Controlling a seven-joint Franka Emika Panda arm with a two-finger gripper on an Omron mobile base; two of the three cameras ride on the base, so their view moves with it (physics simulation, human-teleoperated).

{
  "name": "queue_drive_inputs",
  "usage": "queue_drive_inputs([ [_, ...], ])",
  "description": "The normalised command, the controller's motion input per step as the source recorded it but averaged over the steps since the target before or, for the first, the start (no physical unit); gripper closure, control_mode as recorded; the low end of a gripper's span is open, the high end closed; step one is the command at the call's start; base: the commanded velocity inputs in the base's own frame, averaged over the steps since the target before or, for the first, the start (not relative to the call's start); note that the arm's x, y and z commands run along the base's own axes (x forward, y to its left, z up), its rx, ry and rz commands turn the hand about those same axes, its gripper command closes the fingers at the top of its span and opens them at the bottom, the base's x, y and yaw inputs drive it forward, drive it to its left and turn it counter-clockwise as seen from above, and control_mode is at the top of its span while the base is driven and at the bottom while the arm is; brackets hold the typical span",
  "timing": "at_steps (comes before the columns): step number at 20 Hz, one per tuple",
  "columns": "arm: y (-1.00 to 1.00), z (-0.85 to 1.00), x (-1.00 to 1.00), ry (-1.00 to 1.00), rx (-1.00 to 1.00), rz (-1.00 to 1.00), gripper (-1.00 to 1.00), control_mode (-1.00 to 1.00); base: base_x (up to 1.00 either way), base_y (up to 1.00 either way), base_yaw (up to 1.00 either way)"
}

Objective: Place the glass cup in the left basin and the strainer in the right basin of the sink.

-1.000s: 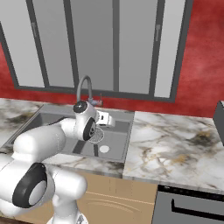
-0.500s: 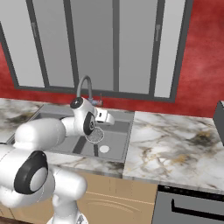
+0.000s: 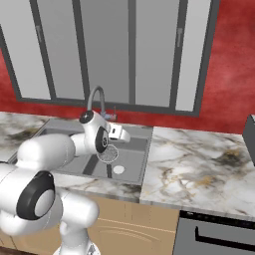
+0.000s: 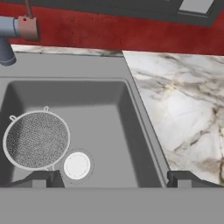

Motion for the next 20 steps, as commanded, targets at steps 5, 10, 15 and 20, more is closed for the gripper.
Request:
queue_drive_inputs([
  [5,0.0,0.05,-0.21,-0.04,0.0,0.0,-1.0,-1.0,0.0,0.0,0.0],
  [10,0.06,0.02,-0.22,-0.05,0.02,0.0,-1.0,-1.0,0.0,0.0,0.0],
  [15,0.0,0.0,0.0,0.0,0.0,0.0,-1.0,1.0,-0.38,0.2,0.0],
  [20,0.0,0.0,0.0,0.0,0.0,0.0,-1.0,1.0,-0.59,0.31,0.0],
])
